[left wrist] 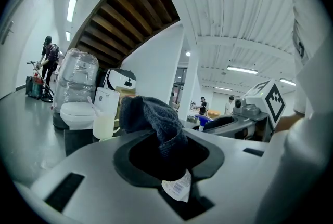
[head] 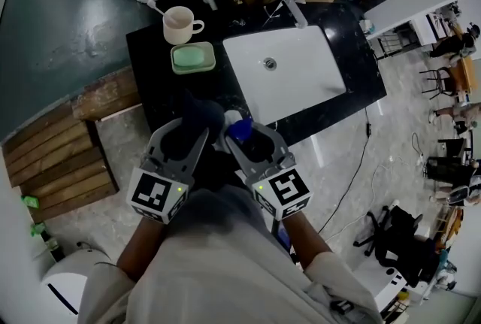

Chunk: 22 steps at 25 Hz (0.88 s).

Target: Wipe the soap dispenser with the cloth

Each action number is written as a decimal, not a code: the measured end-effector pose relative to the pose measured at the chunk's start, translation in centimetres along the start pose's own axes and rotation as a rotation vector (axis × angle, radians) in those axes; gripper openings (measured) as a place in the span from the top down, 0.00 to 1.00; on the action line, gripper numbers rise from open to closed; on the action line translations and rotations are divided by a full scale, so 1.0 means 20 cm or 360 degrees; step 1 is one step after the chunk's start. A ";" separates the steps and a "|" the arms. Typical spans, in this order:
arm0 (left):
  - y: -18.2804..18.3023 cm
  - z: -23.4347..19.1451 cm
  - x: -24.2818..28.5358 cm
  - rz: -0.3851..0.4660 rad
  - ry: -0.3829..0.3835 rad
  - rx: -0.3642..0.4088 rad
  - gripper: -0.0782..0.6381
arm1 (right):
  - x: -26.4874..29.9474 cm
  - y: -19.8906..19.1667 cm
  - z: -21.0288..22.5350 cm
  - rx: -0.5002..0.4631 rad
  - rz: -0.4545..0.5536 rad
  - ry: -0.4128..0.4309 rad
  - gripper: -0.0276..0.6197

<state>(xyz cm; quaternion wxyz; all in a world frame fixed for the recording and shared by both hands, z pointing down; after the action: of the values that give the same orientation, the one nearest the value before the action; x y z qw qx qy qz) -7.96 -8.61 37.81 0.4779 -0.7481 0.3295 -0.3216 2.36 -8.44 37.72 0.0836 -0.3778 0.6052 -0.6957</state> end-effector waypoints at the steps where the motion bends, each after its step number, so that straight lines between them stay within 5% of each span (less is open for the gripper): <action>1: 0.00 0.00 0.01 -0.0003 -0.0005 0.0000 0.75 | 0.00 0.00 0.00 0.0009 0.0000 0.0002 0.76; 22: -0.10 0.07 0.24 -0.0137 -0.0200 0.0145 0.75 | -0.10 -0.06 0.12 0.0233 0.0037 -0.0018 0.76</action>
<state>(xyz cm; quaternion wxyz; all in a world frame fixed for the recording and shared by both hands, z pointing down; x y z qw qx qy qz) -3.78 -11.06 40.08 0.5169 -0.7577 0.2514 -0.3090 5.75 -8.84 37.97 0.1225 -0.3676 0.5566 -0.7349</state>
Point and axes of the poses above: the fingertips, and each gripper's own axes: x forward along the fingers, z to its right, y out of its top, the point moved 3 cm from there along -x, backward along the fingers, and after that the axes turned 5 degrees about -x, right-handed, at the moved point
